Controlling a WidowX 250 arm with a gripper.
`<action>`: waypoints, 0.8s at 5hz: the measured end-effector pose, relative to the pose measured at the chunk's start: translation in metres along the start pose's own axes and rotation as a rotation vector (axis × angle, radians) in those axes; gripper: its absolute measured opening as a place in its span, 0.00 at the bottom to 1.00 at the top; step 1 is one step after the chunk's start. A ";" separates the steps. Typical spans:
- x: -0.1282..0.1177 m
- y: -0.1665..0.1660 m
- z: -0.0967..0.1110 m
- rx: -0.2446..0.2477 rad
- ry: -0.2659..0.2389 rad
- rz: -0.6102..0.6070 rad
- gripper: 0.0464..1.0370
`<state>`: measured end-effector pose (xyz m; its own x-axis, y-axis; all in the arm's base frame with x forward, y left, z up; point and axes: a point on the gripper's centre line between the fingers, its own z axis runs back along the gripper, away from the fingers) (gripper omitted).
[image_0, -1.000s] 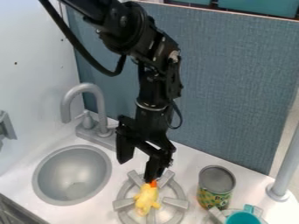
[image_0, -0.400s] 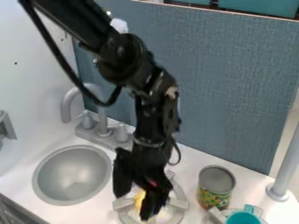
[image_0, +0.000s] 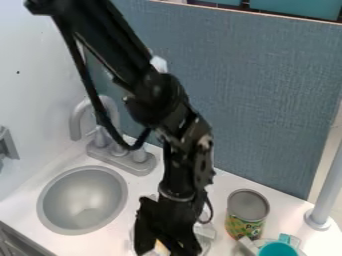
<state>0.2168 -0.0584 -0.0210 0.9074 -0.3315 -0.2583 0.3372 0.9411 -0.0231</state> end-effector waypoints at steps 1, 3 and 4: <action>0.006 -0.004 -0.019 -0.031 0.030 -0.027 0.96; 0.011 -0.004 -0.048 -0.006 0.109 -0.008 0.96; 0.018 -0.008 -0.059 0.003 0.108 -0.020 0.96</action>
<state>0.2159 -0.0682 -0.0826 0.8682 -0.3411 -0.3603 0.3558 0.9342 -0.0268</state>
